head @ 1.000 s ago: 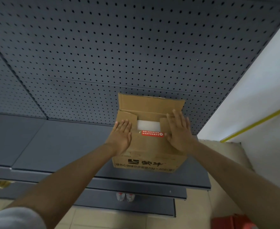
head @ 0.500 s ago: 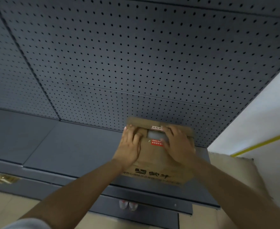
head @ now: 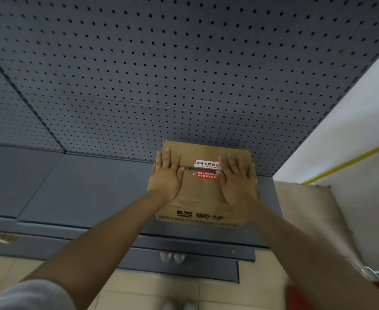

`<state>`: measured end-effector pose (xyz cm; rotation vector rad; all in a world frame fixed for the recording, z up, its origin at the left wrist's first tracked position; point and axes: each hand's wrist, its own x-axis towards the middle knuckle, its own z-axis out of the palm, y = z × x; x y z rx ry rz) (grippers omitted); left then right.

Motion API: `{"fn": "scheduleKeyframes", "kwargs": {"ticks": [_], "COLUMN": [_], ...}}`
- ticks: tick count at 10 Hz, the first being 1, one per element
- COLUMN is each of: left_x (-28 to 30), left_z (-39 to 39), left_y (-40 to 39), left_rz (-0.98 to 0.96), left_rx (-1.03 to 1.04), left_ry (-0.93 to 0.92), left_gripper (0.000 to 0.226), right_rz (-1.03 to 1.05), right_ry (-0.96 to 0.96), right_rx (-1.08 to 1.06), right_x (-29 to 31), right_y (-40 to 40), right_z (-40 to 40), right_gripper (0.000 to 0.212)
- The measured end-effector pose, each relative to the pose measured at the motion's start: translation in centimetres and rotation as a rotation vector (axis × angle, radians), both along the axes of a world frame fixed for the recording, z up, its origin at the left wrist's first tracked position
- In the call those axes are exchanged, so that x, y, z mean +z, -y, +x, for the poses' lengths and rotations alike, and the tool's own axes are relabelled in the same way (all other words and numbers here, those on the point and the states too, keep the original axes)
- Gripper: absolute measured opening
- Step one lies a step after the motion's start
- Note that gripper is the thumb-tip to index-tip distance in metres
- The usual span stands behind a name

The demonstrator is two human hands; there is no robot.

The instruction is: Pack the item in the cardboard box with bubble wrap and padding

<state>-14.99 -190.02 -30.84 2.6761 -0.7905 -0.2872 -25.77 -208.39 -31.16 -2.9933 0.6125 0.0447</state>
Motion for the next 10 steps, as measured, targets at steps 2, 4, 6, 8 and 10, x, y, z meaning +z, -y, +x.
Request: {"fn": "scheduleKeyframes", "kwargs": {"ticks": [2, 4, 6, 8, 10], "left_x": [-0.8, -0.3, 0.5, 4.2, 9.5], "left_z": [0.1, 0.3, 1.1, 1.3, 1.7], "left_y": [0.2, -0.3, -1.8, -2.2, -2.1], "left_rz": [-0.013, -0.05, -0.066, 0.013, -0.035], "left_rx": [0.034, 0.023, -0.066, -0.1, -0.16], "left_ry": [0.028, -0.023, -0.055, 0.116, 0.233], "left_gripper": [0.053, 0.053, 0.051, 0.057, 0.053], "right_rz": [0.039, 0.102, 0.112, 0.108, 0.125], "right_ry": [-0.032, -0.03, -0.034, 0.068, 0.411], "right_rx": [-0.042, -0.022, 0.034, 0.012, -0.035], "right_x": [-0.3, 0.3, 0.6, 3.4, 8.4], "right_y": [-0.4, 0.0, 2.3, 2.9, 0.0], "right_z": [0.3, 0.0, -2.6, -4.9, -4.0], "right_gripper": [0.055, 0.065, 0.117, 0.115, 0.051]}}
